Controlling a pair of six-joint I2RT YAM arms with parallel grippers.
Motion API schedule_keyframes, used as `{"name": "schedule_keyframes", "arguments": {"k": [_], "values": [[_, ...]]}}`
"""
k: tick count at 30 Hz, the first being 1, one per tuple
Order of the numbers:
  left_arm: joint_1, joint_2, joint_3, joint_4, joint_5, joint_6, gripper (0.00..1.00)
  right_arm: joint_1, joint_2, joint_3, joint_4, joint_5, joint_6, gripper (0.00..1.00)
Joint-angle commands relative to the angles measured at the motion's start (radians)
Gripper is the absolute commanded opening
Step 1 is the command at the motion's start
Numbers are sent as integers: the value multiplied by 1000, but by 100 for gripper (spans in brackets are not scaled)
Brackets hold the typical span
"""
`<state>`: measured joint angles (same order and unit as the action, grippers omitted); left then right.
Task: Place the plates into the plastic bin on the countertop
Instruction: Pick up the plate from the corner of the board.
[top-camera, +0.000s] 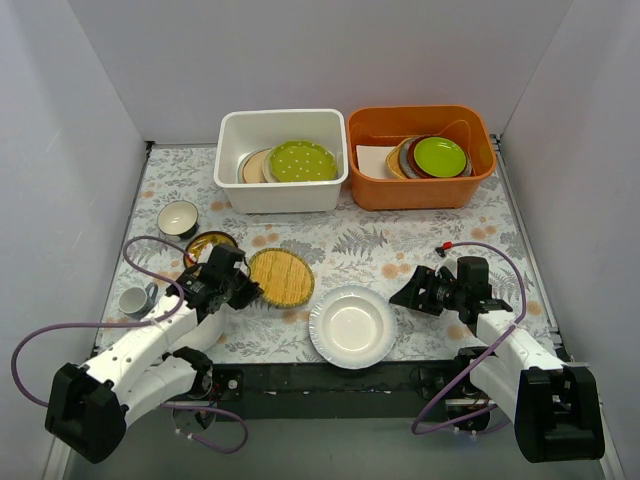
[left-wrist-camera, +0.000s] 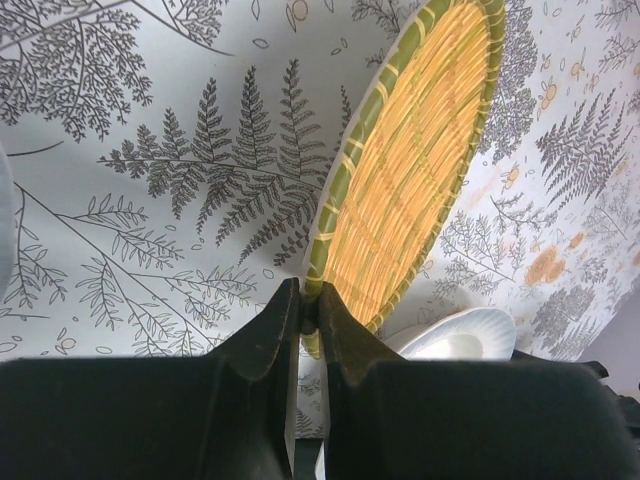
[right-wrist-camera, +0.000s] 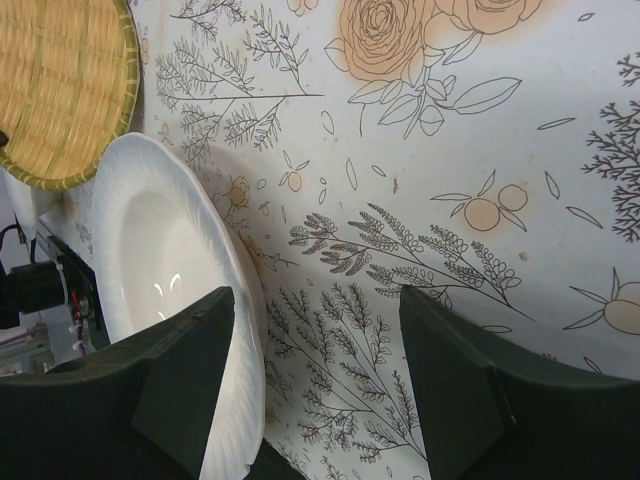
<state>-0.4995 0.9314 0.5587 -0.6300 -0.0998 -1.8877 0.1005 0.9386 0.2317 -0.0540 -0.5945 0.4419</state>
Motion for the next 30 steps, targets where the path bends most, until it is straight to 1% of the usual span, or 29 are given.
{"name": "schedule_keyframes", "arguments": {"k": [1,5,9,13,17,21,30], "values": [[1,9,95,-68,-74,44,0,2,6,-15,-53,30,-22,75],[1,-8,147,-97,-68,59,0,2,8,-20,-46,30,-19,75],[1,-3,191,-109,-28,105,0,2,12,-19,-43,27,-19,75],[-1,-6,222,-132,0,116,0,2,12,-22,-40,25,-19,75],[-1,-39,234,-145,5,124,0,4,19,-25,-37,25,-19,75],[1,-31,282,-177,9,147,0,2,16,-28,-36,27,-14,75],[1,-10,375,-189,17,196,0,2,5,-28,-38,32,-14,76]]}}
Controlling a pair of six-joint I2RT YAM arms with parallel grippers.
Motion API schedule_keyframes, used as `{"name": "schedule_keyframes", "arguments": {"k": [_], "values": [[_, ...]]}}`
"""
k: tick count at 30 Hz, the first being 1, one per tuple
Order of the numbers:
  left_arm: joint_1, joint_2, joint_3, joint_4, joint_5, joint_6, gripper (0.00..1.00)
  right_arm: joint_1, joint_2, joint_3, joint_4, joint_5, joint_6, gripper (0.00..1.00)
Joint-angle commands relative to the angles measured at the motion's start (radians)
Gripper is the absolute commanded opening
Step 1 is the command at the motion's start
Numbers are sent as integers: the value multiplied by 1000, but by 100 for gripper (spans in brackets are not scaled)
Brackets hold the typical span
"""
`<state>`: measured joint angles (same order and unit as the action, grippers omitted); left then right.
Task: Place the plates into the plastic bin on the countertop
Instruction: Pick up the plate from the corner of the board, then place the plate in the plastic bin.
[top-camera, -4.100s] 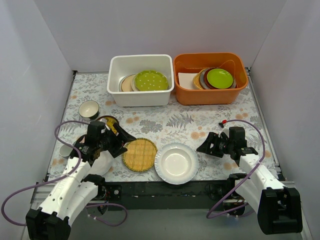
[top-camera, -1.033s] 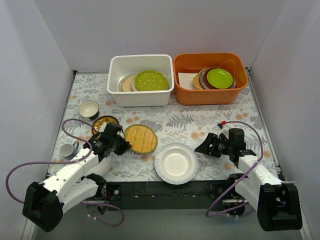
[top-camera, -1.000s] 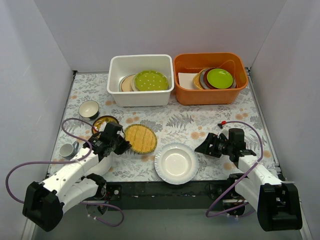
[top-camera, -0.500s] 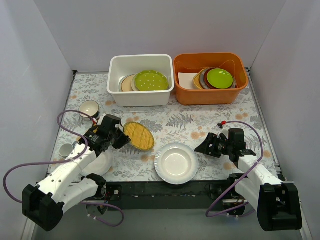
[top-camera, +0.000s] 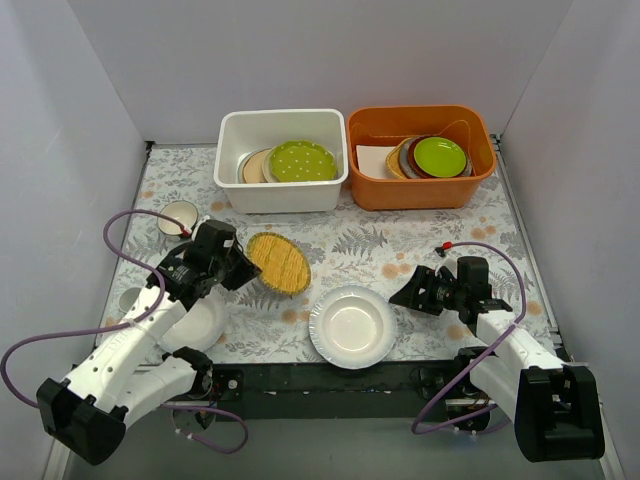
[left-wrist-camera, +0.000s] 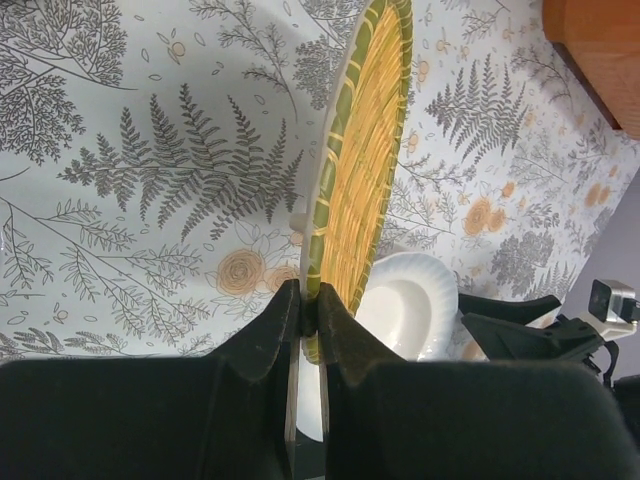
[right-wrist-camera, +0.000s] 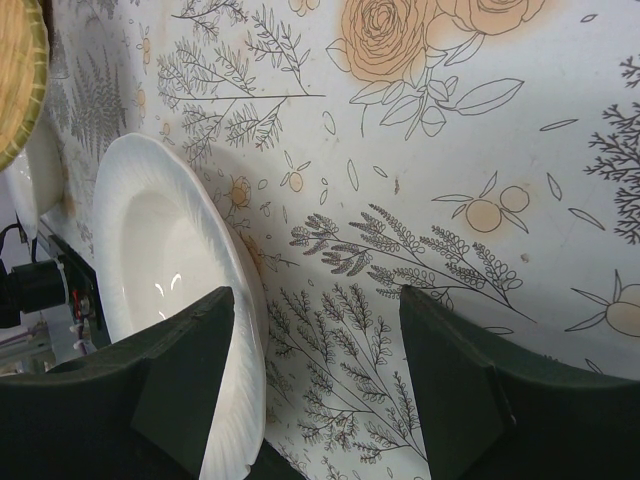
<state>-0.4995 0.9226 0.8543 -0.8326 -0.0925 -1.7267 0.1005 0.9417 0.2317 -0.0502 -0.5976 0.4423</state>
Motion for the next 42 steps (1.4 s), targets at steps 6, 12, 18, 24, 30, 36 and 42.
{"name": "schedule_keyframes", "arguments": {"k": [6,12,18,24,30,36,42], "values": [[1,35,166,18,13,70,0,2,-11,-22,-53,35,-19,76],[1,108,285,1,14,136,0,2,-23,-8,-63,30,-13,76],[1,183,408,-2,7,180,0,2,-34,11,-86,21,-19,79],[1,252,509,9,-4,211,0,2,-69,38,-105,18,-22,89],[1,344,632,6,-19,257,0,2,-141,70,-135,58,-11,98],[7,450,765,12,-12,283,0,2,-152,90,-152,61,-11,98],[79,577,931,15,52,320,0,1,-153,100,-158,59,-14,98]]}}
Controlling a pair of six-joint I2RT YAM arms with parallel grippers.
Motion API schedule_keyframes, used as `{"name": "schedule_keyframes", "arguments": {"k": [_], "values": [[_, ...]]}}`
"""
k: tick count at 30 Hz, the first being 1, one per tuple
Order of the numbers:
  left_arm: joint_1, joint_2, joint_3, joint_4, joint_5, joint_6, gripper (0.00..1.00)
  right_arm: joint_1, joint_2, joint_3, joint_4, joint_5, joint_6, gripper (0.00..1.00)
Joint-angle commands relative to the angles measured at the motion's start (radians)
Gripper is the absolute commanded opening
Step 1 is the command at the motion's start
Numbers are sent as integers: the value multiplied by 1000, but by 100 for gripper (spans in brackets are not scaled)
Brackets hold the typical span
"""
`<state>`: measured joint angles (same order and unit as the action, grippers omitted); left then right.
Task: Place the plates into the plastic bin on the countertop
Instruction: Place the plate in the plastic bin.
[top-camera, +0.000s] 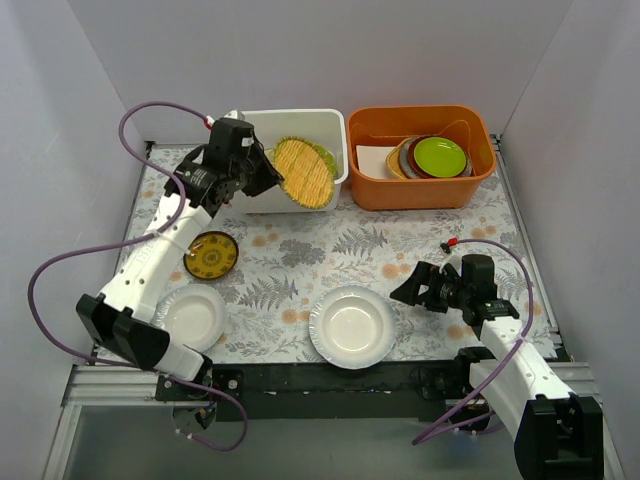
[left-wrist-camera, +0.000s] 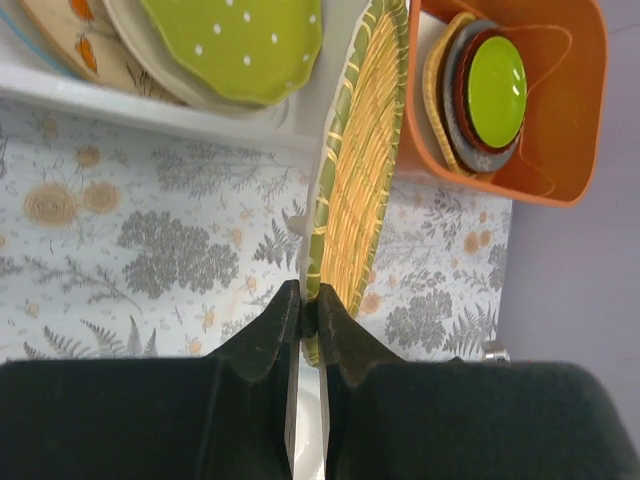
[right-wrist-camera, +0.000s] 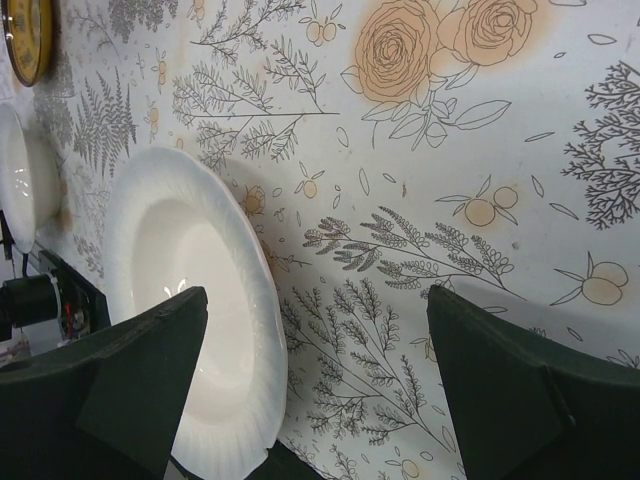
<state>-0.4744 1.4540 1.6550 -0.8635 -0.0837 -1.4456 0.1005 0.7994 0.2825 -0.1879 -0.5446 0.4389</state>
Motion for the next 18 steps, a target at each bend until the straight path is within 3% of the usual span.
{"name": "schedule_keyframes", "arguments": {"k": [1,9,18], "values": [[86,63,152,44,79,42,0,1,-11,50,-22,8,-11,98],[252,261,360,35,252,70,0,2,-5,49,-19,14,-17,98],[296,408,459,69,305,56,0,2,9,40,-12,12,-22,98]]}}
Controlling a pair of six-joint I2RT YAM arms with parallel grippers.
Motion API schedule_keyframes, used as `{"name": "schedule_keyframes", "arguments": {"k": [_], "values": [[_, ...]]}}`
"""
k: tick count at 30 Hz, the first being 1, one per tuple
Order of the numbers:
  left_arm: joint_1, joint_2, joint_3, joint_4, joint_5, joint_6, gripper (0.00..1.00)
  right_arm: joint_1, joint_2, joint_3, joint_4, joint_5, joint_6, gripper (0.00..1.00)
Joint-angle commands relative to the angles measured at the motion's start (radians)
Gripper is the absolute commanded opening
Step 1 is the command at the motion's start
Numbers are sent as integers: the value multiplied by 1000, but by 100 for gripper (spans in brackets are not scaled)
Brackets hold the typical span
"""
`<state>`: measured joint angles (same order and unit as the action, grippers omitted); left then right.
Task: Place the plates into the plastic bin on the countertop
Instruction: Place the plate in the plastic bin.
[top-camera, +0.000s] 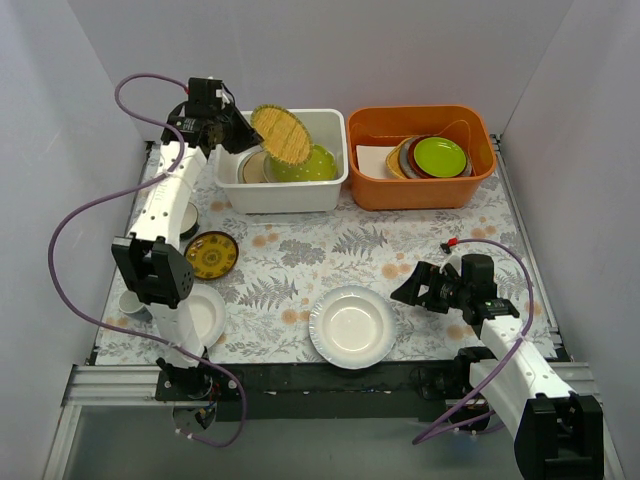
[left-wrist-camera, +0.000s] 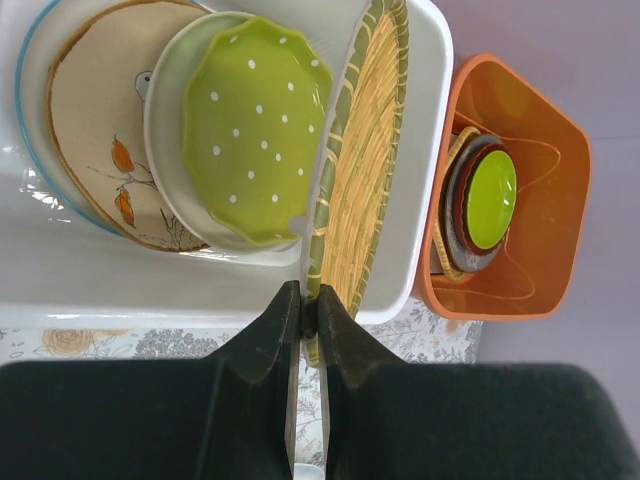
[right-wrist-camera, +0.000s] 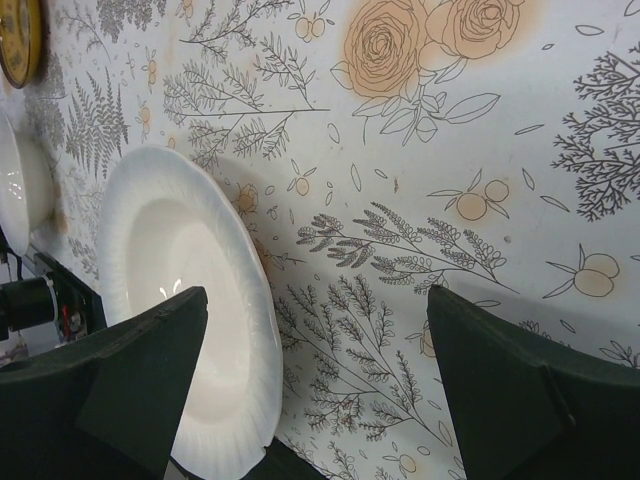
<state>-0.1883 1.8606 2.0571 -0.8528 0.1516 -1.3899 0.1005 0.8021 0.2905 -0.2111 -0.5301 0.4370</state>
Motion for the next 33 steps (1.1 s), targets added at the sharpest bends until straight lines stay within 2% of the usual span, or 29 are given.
{"name": "schedule_keyframes", "arguments": {"k": [1,21,33], "values": [[12,9,55,61,71,-3,0,1,6,30,12,-1,-21,98],[20,152,8,133,89,-26,0,1,35,16,39,-16,-29,98],[50,173,-112,198,128,-52,0,2,49,21,38,-21,-46,98]]}}
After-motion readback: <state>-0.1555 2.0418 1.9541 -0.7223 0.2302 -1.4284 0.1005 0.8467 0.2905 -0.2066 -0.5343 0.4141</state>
